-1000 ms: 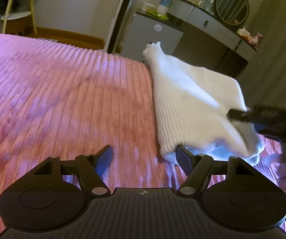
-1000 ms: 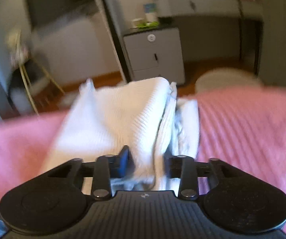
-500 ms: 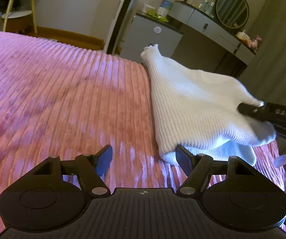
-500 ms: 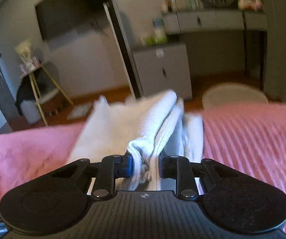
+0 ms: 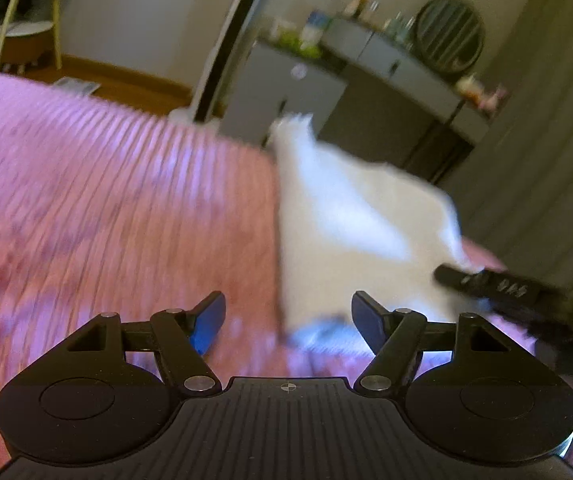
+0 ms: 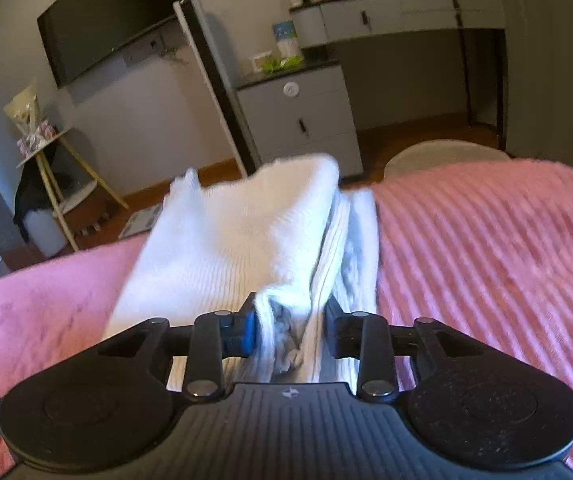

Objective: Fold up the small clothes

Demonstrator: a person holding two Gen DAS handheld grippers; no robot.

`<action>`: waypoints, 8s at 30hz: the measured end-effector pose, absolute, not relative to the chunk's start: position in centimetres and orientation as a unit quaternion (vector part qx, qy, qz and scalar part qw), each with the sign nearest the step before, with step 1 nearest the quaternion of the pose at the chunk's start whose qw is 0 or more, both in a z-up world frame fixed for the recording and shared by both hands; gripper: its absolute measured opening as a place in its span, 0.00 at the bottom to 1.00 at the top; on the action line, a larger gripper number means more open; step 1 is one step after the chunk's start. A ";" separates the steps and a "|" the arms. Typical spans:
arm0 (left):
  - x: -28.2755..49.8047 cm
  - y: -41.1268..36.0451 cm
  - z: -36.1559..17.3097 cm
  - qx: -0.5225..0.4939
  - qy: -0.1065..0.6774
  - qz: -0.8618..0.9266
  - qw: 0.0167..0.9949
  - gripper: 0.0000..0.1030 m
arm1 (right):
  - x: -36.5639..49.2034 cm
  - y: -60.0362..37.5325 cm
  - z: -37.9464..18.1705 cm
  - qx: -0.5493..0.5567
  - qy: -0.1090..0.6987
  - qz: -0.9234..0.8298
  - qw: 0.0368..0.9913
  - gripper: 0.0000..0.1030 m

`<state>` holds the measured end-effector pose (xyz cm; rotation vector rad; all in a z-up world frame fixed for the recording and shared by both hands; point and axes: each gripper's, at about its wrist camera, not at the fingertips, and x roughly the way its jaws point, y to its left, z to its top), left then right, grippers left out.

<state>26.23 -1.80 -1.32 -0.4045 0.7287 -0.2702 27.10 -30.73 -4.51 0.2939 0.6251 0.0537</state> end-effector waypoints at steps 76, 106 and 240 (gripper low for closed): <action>38.4 -5.2 -6.3 -0.181 0.395 -0.228 0.871 0.85 | 34.2 -36.3 -8.8 0.257 0.368 0.112 0.887 0.78; 28.7 4.4 1.9 -0.113 0.344 -0.146 0.921 0.39 | 28.1 -23.9 -2.6 0.273 0.322 0.197 0.885 0.41; 12.4 2.3 0.7 -0.017 0.427 -0.032 0.903 0.98 | 8.1 -15.1 -1.5 0.040 0.405 0.059 0.912 0.89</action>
